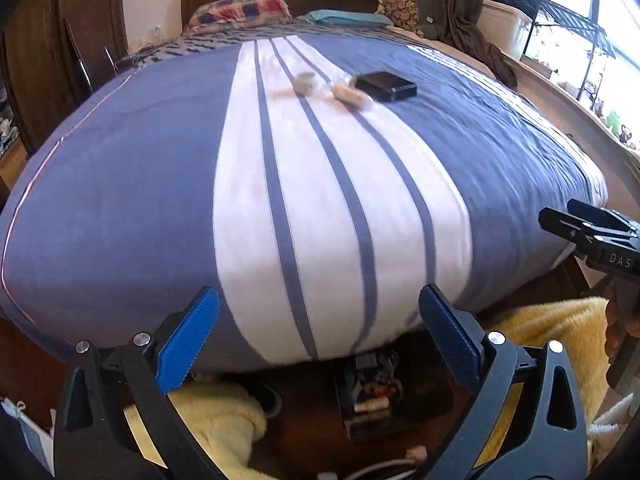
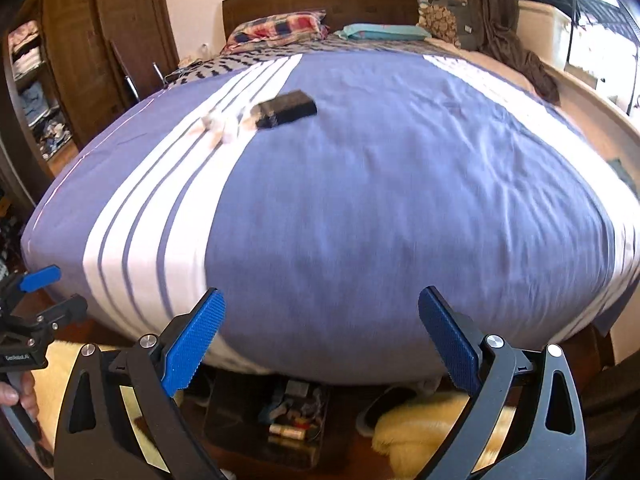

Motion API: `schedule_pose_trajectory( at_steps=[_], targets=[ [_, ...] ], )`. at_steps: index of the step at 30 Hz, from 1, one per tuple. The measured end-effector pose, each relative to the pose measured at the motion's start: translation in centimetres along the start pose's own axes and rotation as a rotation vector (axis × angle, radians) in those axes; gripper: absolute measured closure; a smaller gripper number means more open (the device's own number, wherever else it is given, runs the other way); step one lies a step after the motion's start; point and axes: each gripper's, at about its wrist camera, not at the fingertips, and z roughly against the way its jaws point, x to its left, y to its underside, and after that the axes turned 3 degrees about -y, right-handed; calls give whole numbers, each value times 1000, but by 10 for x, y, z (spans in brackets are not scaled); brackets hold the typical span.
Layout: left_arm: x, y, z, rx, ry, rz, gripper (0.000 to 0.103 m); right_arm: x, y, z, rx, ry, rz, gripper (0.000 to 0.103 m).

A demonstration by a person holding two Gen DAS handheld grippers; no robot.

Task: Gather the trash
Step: 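Move both tools back over the remaining items on the bed, then grasp the black box with the right tool while the left tool grasps the cream tube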

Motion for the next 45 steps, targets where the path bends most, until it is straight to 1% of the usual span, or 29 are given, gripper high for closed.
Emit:
schedule_pose_trajectory(
  at_steps=[2, 7, 13, 14, 20, 24, 26, 28, 31, 33, 34, 41, 42, 44, 45],
  targets=[
    [2, -14, -8, -5, -7, -4, 8, 0, -15, -6, -4, 6, 9, 5],
    [7, -44, -31, -6, -10, -2, 8, 2, -57, -29, -10, -12, 13, 5],
    [10, -81, -60, 0, -7, -7, 8, 11, -117, -70, -11, -6, 47, 5],
    [10, -87, -65, 0, -6, -7, 8, 13, -129, -82, -3, -4, 50, 5],
    [7, -115, -90, 12, 17, -13, 8, 21, -168, -139, 59, -27, 60, 5],
    [1, -129, -103, 23, 37, -17, 8, 27, -183, -175, 117, -20, 82, 5],
    [-1, -134, -109, 29, 50, -15, 8, 31, -189, -188, 135, -30, 89, 5],
    [-4, -139, -114, 32, 63, -14, 8, 34, -192, -197, 149, -35, 101, 5],
    [-9, -145, -120, 35, 71, -15, 8, 35, -194, -207, 159, -20, 114, 5],
    [-13, -149, -125, 38, 80, -13, 8, 33, -196, -207, 147, -27, 110, 15],
    [-16, -151, -127, 39, 84, -13, 8, 30, -197, -206, 141, -35, 104, 28],
    [-34, -171, -151, 60, 110, -8, 9, 0, -202, -188, 89, -16, 81, 29],
    [-37, -176, -157, 65, 114, -3, 11, -4, -202, -185, 81, -14, 78, 29],
    [-42, -181, -166, 84, 124, 2, 23, -11, -199, -175, 63, -17, 69, 29],
    [-44, -183, -169, 91, 126, 3, 26, -15, -198, -172, 57, -18, 64, 29]
  ],
)
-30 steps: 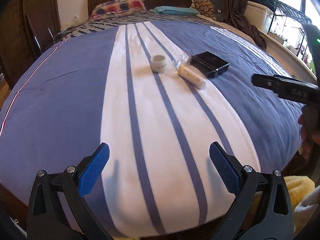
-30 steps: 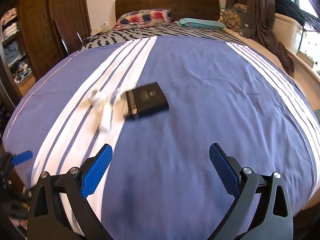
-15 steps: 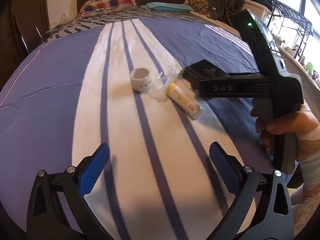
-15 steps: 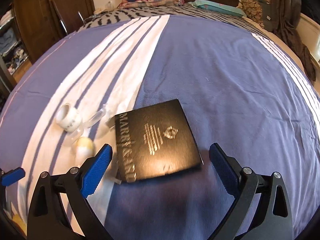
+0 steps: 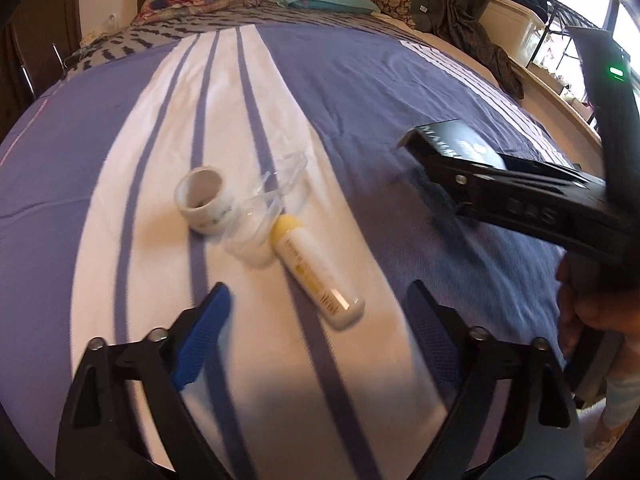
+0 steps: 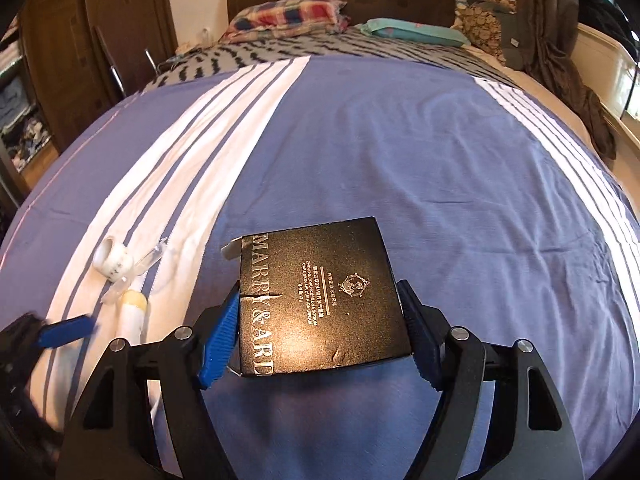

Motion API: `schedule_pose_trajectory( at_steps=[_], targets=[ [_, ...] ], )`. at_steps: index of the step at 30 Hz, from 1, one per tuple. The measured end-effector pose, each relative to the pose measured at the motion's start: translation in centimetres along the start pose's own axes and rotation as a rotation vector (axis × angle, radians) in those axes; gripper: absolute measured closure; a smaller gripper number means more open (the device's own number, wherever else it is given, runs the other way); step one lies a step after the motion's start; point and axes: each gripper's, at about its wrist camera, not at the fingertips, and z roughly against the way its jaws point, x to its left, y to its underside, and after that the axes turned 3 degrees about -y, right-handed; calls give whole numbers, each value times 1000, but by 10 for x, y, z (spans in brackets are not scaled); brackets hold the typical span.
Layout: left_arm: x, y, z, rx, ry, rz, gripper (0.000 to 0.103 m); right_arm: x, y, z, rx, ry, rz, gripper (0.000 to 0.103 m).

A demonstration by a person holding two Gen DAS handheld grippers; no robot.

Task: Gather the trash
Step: 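Grasp the black box with the right tool while the left tool grasps the cream tube, then carry the black box and cream tube down to the bin with both tools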

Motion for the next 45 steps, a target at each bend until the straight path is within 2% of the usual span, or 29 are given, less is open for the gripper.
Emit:
schedule_pose_trajectory(
  at_steps=[2, 4, 7, 8, 11, 14, 21, 31, 38, 45],
  targets=[
    [-6, -6, -7, 8, -25, -11, 34, -5, 4, 11, -21, -5, -13, 29],
    [-9, -10, -11, 18, -35, -18, 38, -7, 6, 20, -37, -18, -19, 29],
    [-10, -12, -11, 21, -70, -26, 56, -6, 12, 35, -53, -46, -13, 29],
    [-9, -11, -9, 21, -70, -21, 64, -5, 14, 40, -58, -49, -7, 29],
    [-6, -6, -3, 22, -52, -13, 77, 0, 20, 58, -78, -37, 15, 29],
    [-7, 8, 11, 12, -47, -23, 84, 3, 30, 78, -101, -20, 19, 29],
    [-9, 51, 70, -65, -13, -28, 85, 7, 61, 117, -131, -38, -9, 29],
    [-16, 117, 161, -208, 9, -24, 85, 21, 127, 196, -233, -64, -45, 29],
    [-29, 174, 191, -214, 51, -46, 85, 38, 176, 222, -240, -67, -26, 29],
    [-34, 219, 191, -161, 62, -57, 85, 48, 225, 211, -156, -88, -44, 29]
  ],
)
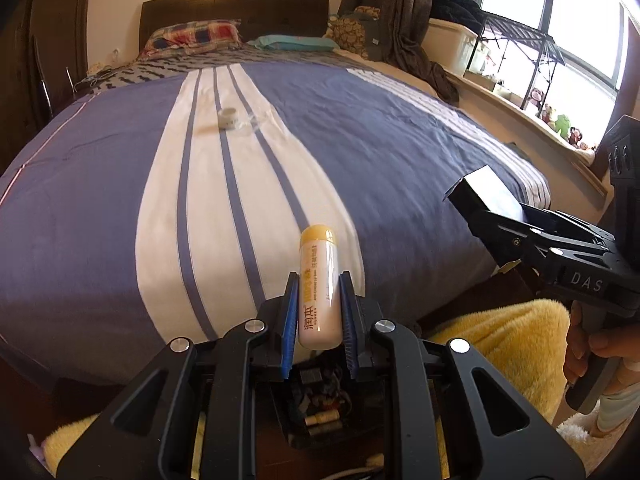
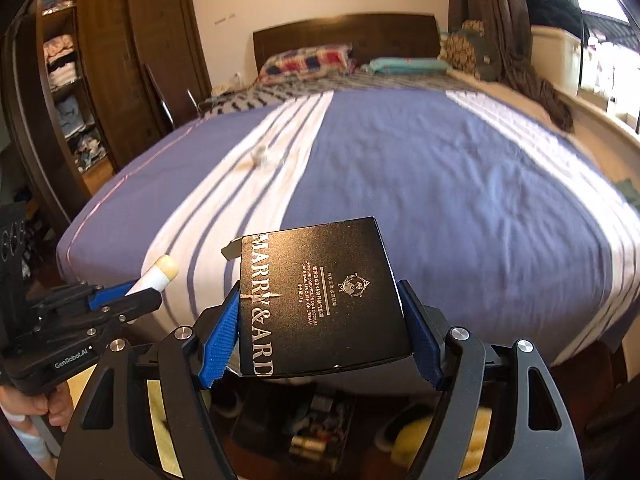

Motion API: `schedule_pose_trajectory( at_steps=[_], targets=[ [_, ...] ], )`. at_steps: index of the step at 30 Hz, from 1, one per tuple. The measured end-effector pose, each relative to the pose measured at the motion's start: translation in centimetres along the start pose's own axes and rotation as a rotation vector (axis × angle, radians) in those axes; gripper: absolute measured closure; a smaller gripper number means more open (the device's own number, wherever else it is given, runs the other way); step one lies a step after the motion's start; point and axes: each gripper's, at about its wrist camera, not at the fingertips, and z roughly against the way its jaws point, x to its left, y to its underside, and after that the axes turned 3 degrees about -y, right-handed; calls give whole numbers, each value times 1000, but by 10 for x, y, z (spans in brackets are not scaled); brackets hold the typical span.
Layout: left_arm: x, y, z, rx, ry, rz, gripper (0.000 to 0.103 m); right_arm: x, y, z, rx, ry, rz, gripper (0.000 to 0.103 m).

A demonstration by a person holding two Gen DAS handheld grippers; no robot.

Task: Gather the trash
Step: 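Carry the black box and cream tube down to the bin with both tools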

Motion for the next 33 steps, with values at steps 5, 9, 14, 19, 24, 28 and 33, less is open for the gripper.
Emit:
schedule_pose_trajectory(
  at_steps=[5, 9, 14, 19, 24, 28, 33],
  targets=[
    [1, 33, -12, 70, 11, 5, 85, 1, 32, -12, 81, 7, 2, 29],
    [7, 55, -30, 141, 21, 19, 85, 1, 52, -27, 151, 13, 2, 29],
    [9, 77, -54, 217, 19, 24, 85, 5, 72, -48, 225, 6, -1, 29],
    [12, 99, -83, 311, 37, 44, 85, 8, 93, -72, 311, -10, -8, 29],
    [13, 118, -114, 408, 57, 56, 85, 3, 116, -101, 418, -32, -56, 29],
    [15, 132, -137, 477, 67, 70, 85, -1, 129, -122, 477, -24, -83, 29],
    [17, 144, -158, 544, 84, 81, 85, -3, 141, -146, 544, -5, -109, 29]
  ],
)
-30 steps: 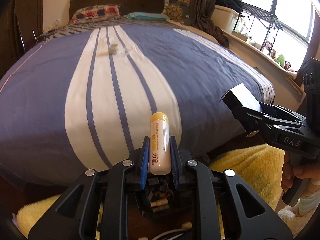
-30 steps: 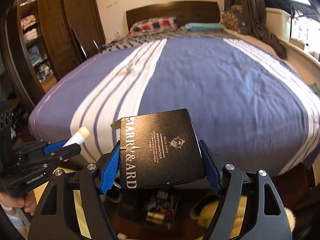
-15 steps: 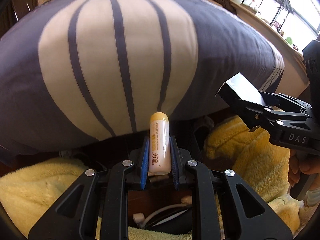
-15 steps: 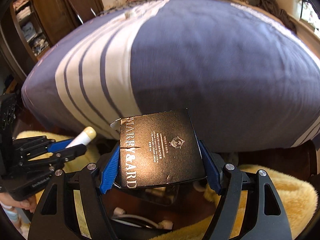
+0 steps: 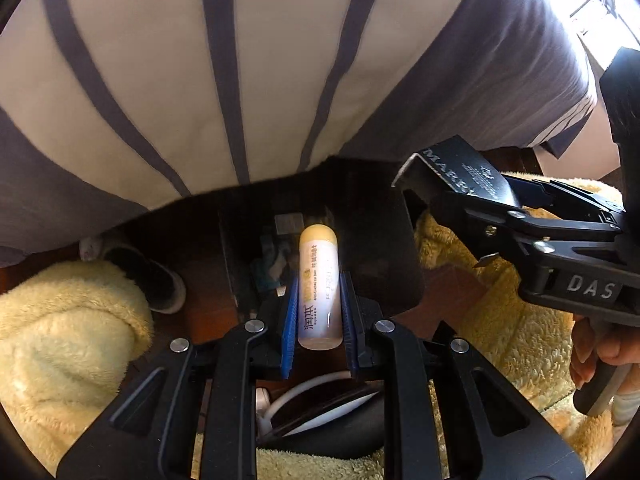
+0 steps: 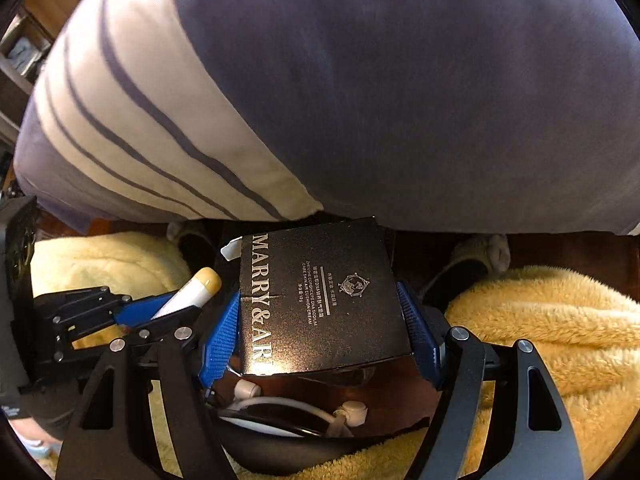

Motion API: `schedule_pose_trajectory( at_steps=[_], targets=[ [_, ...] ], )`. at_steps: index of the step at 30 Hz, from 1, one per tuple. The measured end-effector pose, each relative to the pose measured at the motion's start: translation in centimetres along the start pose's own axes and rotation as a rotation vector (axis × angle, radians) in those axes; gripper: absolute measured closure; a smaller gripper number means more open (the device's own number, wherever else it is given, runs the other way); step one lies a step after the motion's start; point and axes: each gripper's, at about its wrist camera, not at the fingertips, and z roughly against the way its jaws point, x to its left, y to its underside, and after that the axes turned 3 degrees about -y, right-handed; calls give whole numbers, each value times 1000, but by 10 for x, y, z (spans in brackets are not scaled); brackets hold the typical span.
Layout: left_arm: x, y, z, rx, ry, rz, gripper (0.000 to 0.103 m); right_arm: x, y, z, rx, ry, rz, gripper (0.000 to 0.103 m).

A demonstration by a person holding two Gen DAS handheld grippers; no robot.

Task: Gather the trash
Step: 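Carry the black box and cream tube down to the bin with both tools, then open both tools to drop the box and tube into the bin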

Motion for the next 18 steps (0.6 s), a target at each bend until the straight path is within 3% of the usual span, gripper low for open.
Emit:
schedule_pose_trajectory(
  at_steps=[9, 18],
  targets=[
    [6, -3, -17, 46, 24, 15, 84, -5, -10, -22, 45, -25, -57, 27],
    [8, -6, 6, -1, -23, 38, 45, -8, -16, -4, -5, -1, -65, 15]
  ],
)
